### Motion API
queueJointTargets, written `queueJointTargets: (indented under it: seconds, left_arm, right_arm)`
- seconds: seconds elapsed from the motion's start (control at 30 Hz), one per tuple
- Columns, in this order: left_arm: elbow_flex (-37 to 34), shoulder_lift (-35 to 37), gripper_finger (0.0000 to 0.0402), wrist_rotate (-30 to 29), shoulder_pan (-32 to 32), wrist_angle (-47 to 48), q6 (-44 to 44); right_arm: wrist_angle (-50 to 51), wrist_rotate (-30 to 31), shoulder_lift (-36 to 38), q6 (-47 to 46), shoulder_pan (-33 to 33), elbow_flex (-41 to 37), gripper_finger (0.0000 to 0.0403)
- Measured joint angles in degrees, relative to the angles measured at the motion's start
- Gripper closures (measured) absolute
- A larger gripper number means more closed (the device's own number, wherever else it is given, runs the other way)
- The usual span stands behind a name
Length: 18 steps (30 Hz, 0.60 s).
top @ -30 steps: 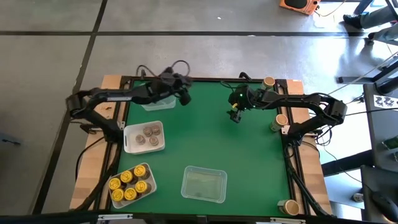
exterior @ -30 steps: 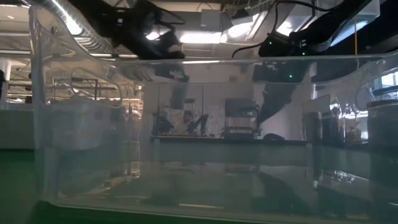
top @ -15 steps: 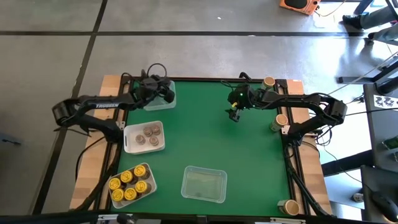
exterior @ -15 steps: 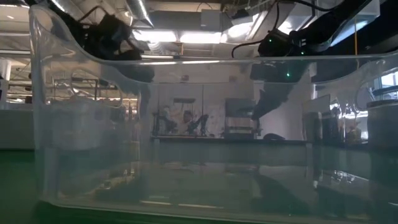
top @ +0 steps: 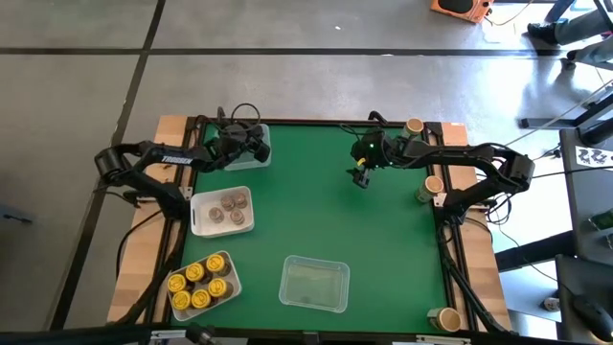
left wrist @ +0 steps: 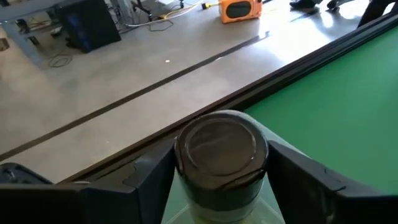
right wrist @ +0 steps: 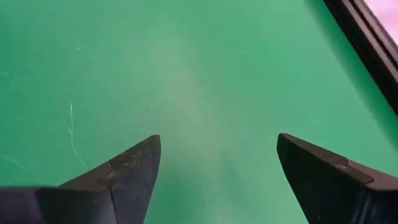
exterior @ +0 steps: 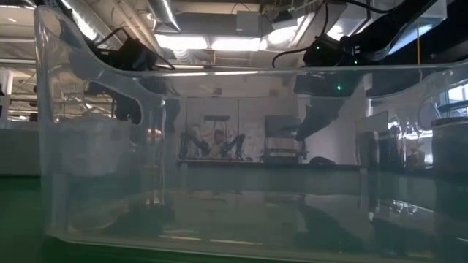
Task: Sort spices by type
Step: Put the black spice bottle into the top transparent bin, then put the golden spice bottle into the bottom transparent bin
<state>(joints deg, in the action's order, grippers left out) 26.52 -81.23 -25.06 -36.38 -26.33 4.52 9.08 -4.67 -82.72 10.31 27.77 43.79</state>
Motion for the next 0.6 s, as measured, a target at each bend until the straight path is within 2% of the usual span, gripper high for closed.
queueJointTargets:
  seconds: [0.17,0.33,0.4,0.6]
  left_arm:
    - [0.0,0.8,0.014,0.0,0.0,0.2,-0.3]
    - [0.6,6.2,0.0127,0.0,0.2,4.6,-2.4]
    - [1.0,9.8,0.0126,0.0,0.2,7.0,-4.0]
    - [1.3,18.6,0.0126,0.0,0.2,8.3,-5.5]
  right_arm:
    - [0.0,-1.1,0.0,-1.0,0.0,0.0,0.0081]
    - [-0.2,-0.7,0.0,-1.2,0.0,0.2,0.0081]
    - [1.3,1.7,0.1,-1.3,0.0,1.1,0.0081]
    - [8.4,14.6,4.3,-1.1,0.0,6.2,0.0081]
